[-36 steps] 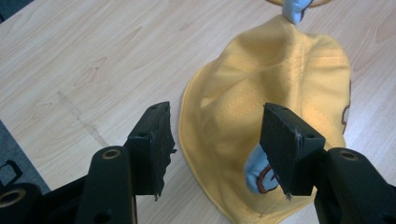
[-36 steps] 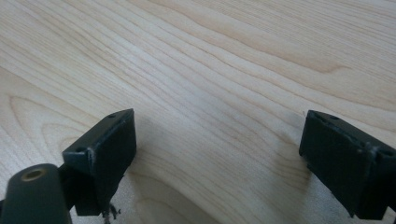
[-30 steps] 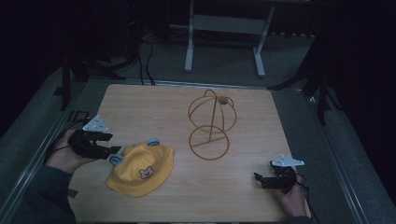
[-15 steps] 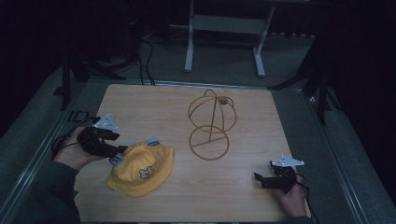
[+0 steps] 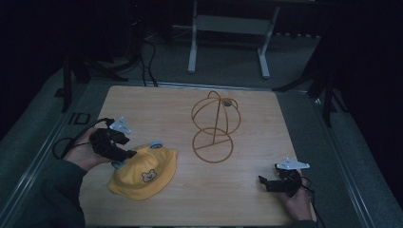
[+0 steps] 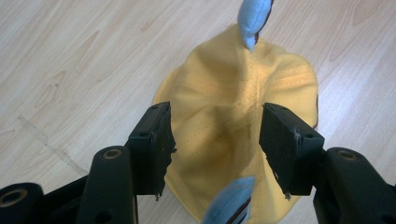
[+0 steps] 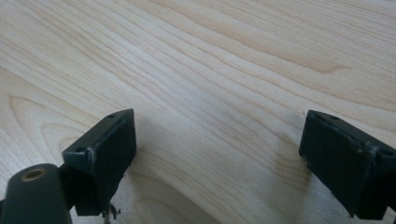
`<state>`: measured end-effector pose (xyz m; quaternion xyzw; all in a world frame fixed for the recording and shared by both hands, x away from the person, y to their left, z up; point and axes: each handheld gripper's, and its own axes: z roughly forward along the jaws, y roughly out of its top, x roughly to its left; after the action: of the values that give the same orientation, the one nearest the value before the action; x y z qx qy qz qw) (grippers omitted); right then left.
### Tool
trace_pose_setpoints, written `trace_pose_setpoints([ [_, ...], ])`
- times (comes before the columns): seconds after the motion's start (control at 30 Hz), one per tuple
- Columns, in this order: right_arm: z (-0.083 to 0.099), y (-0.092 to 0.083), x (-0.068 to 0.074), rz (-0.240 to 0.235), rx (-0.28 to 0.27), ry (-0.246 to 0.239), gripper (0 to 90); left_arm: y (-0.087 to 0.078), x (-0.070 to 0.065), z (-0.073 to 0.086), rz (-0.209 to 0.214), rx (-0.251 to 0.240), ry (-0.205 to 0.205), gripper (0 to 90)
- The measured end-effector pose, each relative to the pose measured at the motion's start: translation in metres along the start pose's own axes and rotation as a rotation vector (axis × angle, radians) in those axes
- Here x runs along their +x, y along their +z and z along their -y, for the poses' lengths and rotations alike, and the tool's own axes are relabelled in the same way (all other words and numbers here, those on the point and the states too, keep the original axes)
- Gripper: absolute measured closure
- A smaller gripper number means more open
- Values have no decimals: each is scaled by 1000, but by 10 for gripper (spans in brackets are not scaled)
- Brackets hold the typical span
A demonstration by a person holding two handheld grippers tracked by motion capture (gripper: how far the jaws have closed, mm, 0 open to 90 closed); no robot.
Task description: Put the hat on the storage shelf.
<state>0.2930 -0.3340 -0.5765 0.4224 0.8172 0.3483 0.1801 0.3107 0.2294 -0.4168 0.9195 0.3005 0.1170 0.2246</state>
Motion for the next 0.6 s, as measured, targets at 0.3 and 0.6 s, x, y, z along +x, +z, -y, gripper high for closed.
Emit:
trace_pose_setpoints([
  [0.3,0,0,0,0,0,0,109,8,-5,-7,12,36,7,450],
  [0.6,0,0,0,0,-1,-1,109,22,-11,-12,22,102,28,515],
])
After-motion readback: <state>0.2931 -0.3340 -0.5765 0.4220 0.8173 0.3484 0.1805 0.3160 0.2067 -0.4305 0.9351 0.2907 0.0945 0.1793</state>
